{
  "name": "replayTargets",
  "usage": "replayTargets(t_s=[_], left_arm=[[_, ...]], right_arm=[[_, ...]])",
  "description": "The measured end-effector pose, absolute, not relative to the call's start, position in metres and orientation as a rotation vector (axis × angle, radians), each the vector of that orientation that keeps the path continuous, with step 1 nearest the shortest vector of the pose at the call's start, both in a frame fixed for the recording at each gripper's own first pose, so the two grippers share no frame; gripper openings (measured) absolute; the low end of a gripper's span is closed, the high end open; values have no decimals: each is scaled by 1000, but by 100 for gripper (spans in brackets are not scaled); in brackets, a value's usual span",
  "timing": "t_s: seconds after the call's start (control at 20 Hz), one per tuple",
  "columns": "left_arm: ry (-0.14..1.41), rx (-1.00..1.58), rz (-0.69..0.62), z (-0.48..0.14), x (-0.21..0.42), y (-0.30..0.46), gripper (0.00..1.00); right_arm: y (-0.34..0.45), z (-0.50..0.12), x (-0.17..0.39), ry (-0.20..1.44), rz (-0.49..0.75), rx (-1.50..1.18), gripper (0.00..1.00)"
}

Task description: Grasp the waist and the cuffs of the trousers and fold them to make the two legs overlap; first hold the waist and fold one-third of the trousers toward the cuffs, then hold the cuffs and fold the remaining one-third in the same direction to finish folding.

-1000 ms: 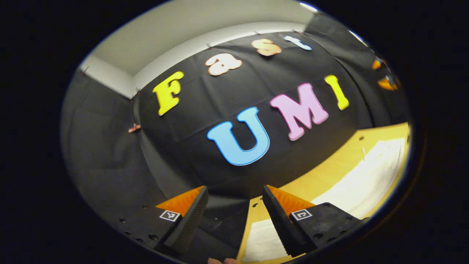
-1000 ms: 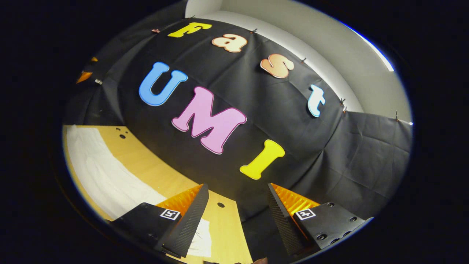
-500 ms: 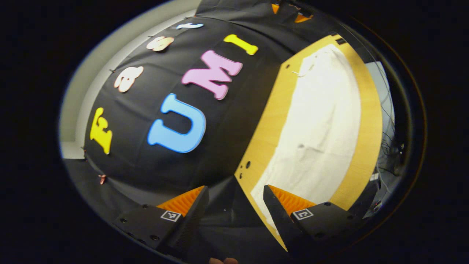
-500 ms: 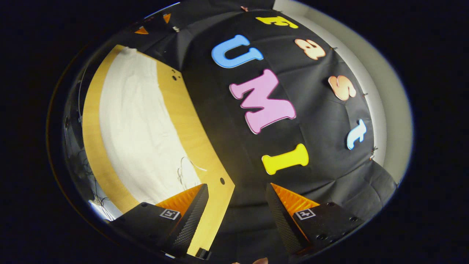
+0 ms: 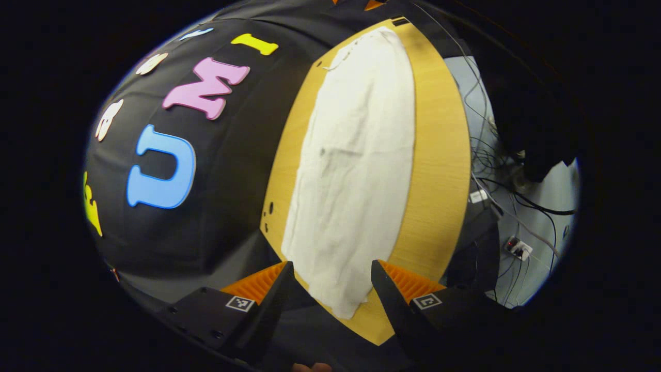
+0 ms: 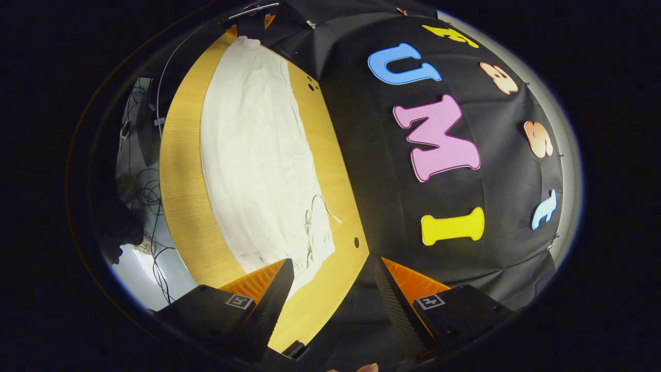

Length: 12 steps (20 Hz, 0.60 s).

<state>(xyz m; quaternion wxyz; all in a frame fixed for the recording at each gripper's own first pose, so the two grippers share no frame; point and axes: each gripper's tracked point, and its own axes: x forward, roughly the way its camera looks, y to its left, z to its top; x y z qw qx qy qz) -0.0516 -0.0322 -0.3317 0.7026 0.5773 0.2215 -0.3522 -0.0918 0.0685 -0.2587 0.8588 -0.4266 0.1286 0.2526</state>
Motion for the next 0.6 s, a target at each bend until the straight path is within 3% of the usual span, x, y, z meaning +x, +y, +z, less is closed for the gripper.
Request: replayTargets(t_s=[0.35, 0.6], left_arm=[[619, 1383, -792, -381, -42, -2, 95], [661, 1436, -816, -391, -12, -4, 83]], right_arm=[[77, -308, -99, 347, 597, -929, 98], [79, -334, -85, 375, 628, -924, 97]])
